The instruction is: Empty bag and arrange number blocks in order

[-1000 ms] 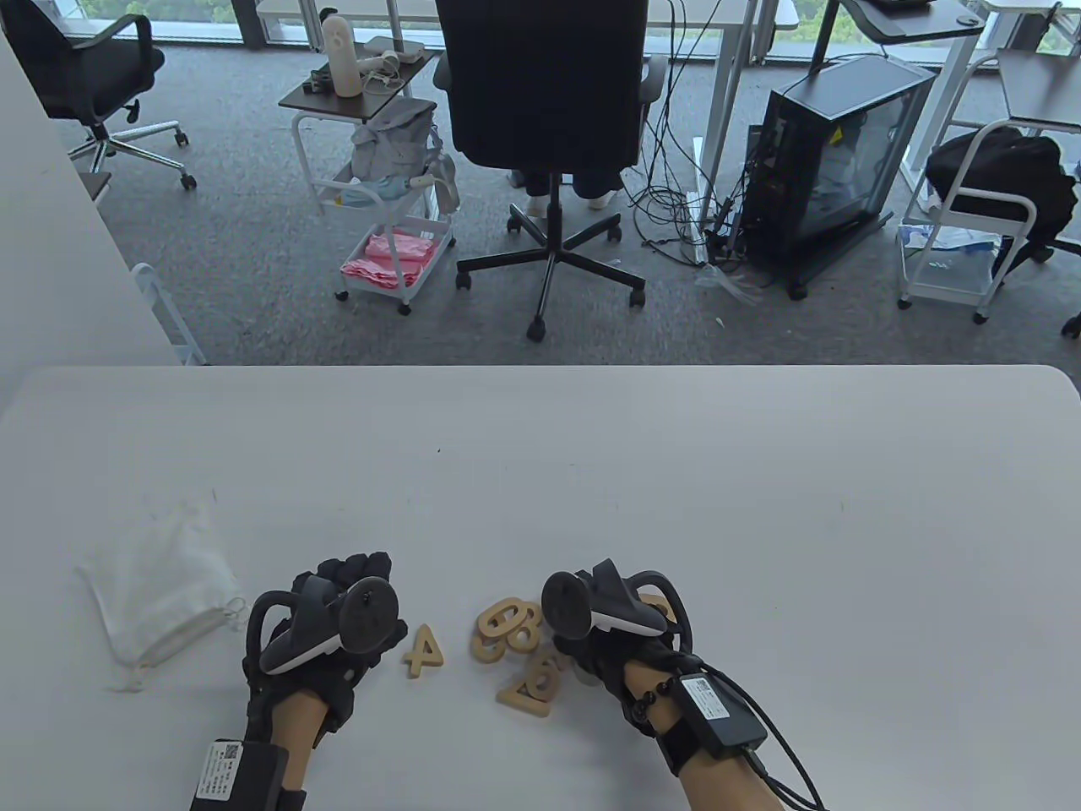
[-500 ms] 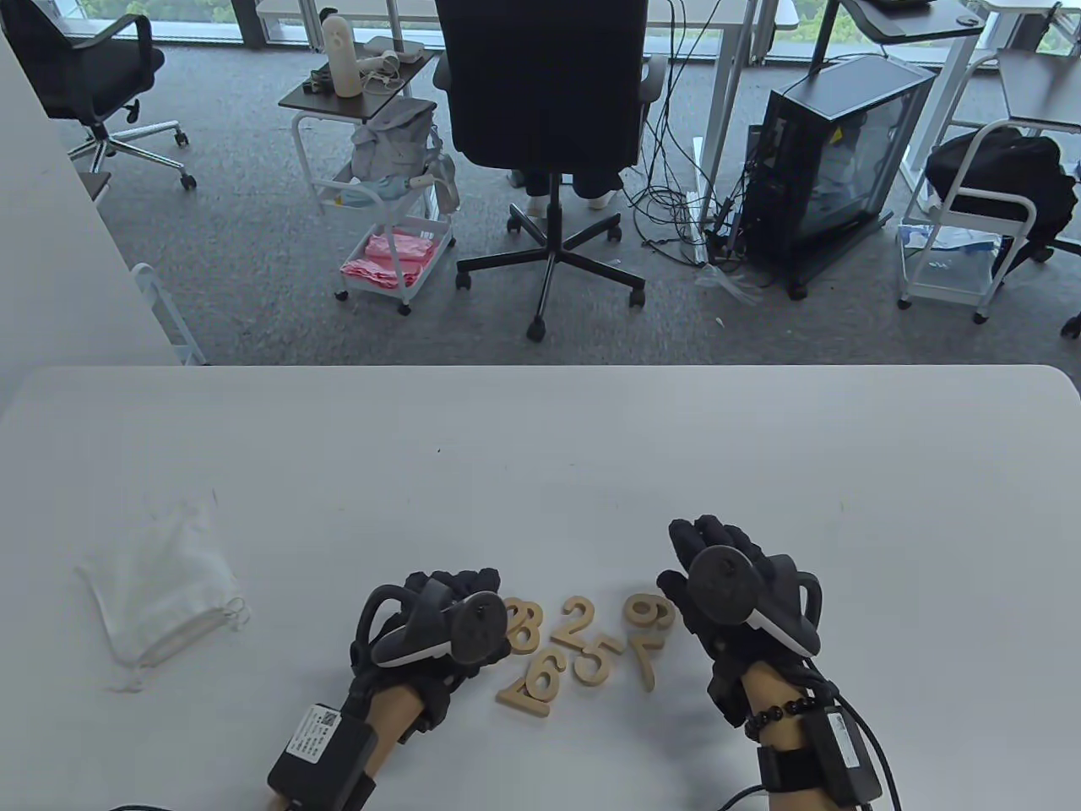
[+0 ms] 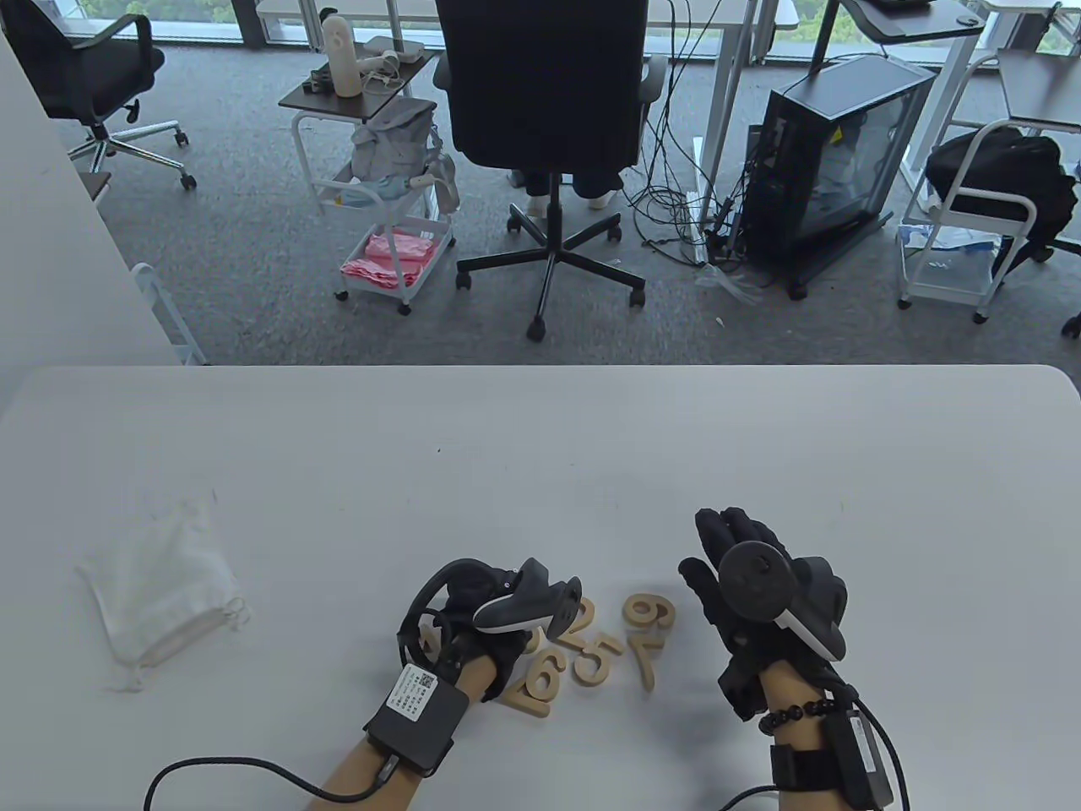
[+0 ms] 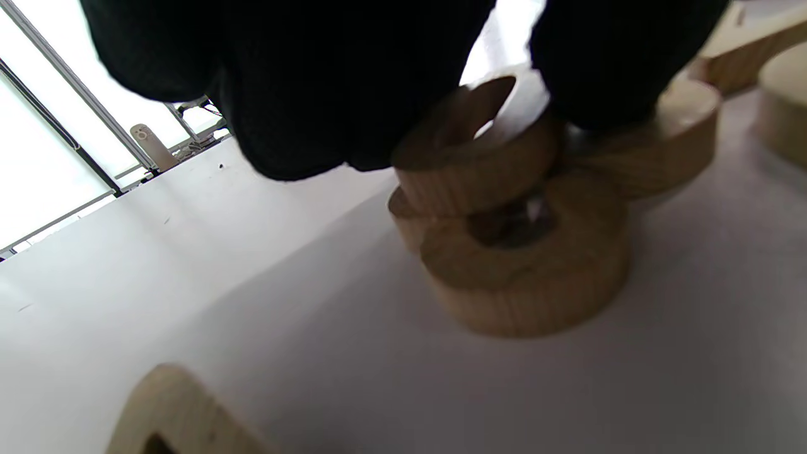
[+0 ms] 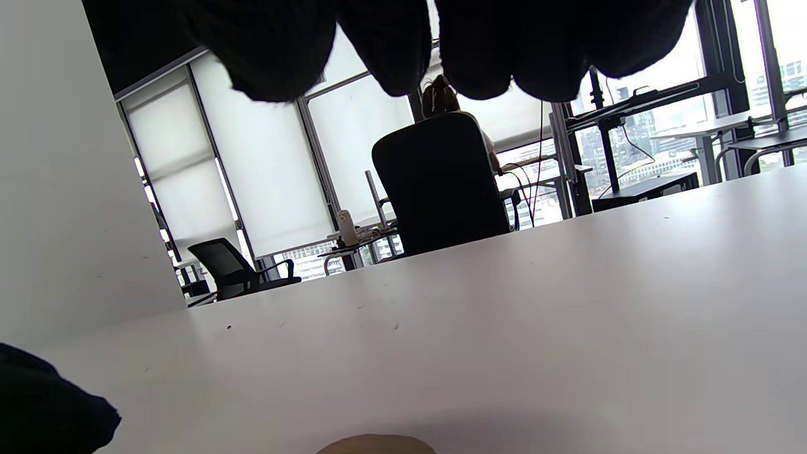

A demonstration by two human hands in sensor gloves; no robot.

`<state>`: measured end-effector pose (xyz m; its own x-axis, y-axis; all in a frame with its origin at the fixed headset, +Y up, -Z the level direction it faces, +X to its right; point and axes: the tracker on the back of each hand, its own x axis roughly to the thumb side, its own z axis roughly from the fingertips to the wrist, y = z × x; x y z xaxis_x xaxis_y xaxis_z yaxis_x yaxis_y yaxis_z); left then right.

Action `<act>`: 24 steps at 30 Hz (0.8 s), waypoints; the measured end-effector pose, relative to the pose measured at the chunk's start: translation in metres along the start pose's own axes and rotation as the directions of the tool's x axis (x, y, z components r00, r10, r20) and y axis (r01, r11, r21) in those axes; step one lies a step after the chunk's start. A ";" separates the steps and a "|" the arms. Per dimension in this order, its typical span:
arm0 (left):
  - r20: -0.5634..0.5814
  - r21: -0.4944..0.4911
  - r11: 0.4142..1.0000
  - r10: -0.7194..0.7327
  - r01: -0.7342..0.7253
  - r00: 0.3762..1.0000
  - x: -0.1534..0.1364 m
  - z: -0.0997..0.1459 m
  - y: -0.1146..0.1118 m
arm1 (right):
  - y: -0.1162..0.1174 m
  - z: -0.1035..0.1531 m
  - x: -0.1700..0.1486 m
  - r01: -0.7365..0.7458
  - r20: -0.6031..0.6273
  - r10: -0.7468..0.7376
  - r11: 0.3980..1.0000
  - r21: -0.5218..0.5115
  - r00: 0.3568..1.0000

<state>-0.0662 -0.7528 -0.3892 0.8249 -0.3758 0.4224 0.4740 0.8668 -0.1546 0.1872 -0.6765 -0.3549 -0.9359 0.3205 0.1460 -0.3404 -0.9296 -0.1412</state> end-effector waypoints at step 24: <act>-0.531 0.009 0.893 0.385 -0.449 0.755 -0.114 -0.064 -0.011 | 0.003 -0.001 0.002 0.047 0.000 -0.047 0.999 0.023 0.999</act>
<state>-0.1462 -0.7408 -0.4930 0.9687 -0.1239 -0.2152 0.0500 0.9462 -0.3197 0.1841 -0.6788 -0.3558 -0.9189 0.3638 0.1526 -0.3818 -0.9175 -0.1113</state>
